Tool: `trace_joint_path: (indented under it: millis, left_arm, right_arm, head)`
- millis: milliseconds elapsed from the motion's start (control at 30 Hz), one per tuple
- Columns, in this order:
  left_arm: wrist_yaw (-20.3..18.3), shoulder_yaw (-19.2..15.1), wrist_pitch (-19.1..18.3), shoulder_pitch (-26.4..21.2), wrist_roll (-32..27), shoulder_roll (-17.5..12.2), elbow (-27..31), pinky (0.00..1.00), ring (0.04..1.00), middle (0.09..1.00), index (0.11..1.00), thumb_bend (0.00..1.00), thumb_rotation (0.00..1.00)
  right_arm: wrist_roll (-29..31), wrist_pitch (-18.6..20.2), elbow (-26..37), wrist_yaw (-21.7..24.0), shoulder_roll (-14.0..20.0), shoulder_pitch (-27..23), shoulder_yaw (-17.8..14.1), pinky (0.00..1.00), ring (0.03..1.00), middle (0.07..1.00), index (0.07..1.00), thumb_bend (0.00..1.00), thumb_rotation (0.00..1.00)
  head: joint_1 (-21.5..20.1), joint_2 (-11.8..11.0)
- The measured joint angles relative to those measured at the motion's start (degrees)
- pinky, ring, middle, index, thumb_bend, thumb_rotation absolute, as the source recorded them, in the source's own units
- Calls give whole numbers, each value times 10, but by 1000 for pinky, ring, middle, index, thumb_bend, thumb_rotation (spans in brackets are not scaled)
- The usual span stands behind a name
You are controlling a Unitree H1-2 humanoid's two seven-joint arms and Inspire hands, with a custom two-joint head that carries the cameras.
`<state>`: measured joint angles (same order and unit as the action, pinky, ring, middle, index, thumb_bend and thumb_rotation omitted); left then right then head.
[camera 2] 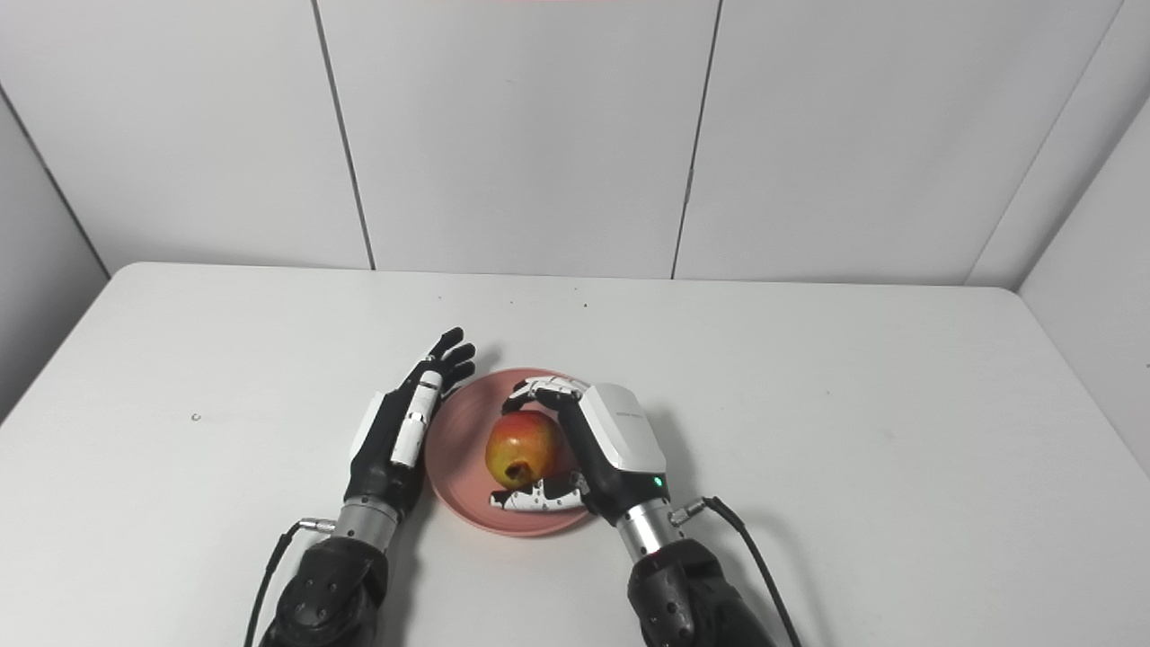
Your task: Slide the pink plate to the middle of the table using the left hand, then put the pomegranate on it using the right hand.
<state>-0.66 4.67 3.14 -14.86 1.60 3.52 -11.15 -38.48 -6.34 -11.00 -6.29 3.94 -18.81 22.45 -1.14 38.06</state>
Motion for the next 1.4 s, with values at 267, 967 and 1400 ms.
trace_joint_path:
  millis: [267, 967, 1400]
  left_arm:
    - [0, -1, 0, 0, -1, 0, 0, 865, 900, 900, 885, 215, 1000]
    - [1, -1, 0, 0, -2, 1, 0, 873, 902, 903, 880, 202, 1000]
    - [-1, -3, 0, 0, -3, 1, 0, 875, 899, 898, 891, 206, 1000]
  right_arm:
    - [-19, 1, 3, 14, 3, 0, 0, 762, 778, 768, 729, 645, 342]
    - [-25, 3, 11, 0, -4, 4, -17, 820, 830, 850, 834, 648, 473]
    - [50, -61, 14, -100, -37, 23, -67, 861, 930, 943, 935, 625, 808]
  head:
    - [0, 1]
    - [-2, 1]
    - [-3, 0]
